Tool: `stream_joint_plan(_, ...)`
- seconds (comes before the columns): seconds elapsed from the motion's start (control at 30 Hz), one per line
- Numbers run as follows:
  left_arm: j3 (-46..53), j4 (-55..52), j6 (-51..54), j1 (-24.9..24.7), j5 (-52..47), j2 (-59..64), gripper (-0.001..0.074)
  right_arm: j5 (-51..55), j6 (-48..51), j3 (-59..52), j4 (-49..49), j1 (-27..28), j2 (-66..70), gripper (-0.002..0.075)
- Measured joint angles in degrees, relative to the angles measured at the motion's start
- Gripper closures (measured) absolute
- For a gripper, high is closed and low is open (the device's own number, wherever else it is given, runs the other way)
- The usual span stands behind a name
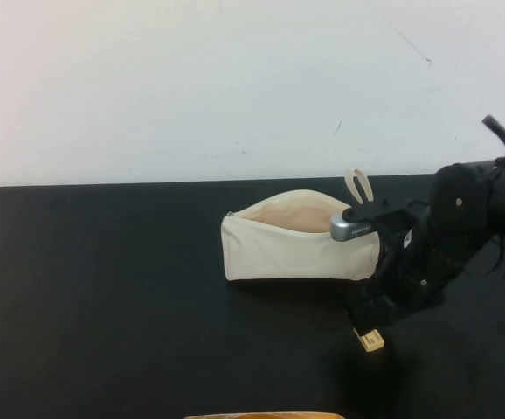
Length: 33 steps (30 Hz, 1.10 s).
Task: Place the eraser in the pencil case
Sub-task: Pick up the eraser from the table
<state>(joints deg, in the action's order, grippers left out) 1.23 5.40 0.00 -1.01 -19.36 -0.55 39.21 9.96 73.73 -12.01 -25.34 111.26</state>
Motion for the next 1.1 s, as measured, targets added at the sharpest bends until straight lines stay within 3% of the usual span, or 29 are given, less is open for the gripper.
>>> stream_joint_plan(0.33,0.00,0.00,0.00,0.00,0.00,0.00,0.0737,-0.60,1.69,0.19,-1.01,0.00,3.72,0.0284)
stream_joint_plan(0.7,0.00,0.00,0.00,0.00,0.00,0.00,0.0737,-1.57,3.06,0.40,-1.01,0.00,3.93,0.0417)
stream_joint_plan(0.87,0.00,0.00,0.00,0.00,0.00,0.00,0.0737,-1.57,3.58,0.49,-0.83,0.00,3.96,0.0519)
stream_joint_plan(1.1,0.00,0.00,0.00,0.00,0.00,0.00,0.0737,3.48,3.58,1.24,-0.78,0.00,3.26,0.0521)
